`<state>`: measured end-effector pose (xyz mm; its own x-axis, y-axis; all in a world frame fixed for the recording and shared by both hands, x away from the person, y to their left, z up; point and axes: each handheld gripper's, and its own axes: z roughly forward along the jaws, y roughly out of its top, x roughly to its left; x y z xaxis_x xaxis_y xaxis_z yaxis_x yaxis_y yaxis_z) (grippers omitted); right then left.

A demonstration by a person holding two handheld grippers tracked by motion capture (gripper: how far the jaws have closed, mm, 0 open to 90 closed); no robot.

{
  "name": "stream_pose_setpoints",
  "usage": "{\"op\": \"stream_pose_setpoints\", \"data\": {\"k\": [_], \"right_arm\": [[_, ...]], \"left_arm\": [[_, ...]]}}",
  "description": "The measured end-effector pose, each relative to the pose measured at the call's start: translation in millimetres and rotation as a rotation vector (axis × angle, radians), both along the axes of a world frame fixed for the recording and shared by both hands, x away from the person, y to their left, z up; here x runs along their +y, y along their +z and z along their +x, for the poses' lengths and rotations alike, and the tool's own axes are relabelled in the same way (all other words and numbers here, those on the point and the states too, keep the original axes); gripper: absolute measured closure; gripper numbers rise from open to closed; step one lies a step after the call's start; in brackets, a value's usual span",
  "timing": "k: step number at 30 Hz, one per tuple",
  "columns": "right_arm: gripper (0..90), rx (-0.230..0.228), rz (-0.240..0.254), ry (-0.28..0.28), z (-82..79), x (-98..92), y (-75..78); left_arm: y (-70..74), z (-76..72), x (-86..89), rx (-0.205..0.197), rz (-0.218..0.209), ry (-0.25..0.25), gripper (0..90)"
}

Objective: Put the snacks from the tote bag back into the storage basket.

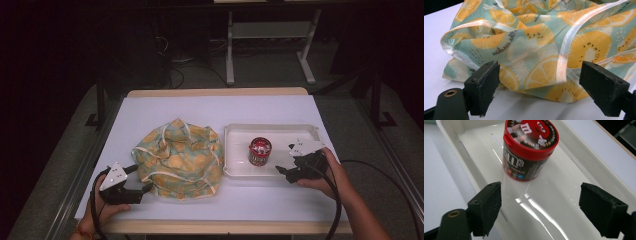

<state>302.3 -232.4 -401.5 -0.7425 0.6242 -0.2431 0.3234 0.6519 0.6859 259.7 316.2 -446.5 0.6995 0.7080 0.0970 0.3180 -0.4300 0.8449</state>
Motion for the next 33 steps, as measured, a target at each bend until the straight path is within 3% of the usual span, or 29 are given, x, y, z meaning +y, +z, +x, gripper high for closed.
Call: {"op": "stream_pose_setpoints", "data": {"k": [12, 17, 33], "right_arm": [[17.1, -0.044, 0.021, -0.048, -16.5, -18.6, -13.5], [17.1, -0.078, 0.072, -0.064, -26.9, -30.3, -17.1], [16.9, -0.121, 0.220, -0.111, -55.2, -53.9, -34.0]], "left_arm": [[-0.5, 0.5, -0.7, 0.005, 0.003, 0.001, 16.1], [-0.8, 0.7, -1.3, 0.004, 0.004, -0.001, 16.1], [-0.5, 0.4, -0.6, 0.005, 0.004, 0.001, 16.1]]}}
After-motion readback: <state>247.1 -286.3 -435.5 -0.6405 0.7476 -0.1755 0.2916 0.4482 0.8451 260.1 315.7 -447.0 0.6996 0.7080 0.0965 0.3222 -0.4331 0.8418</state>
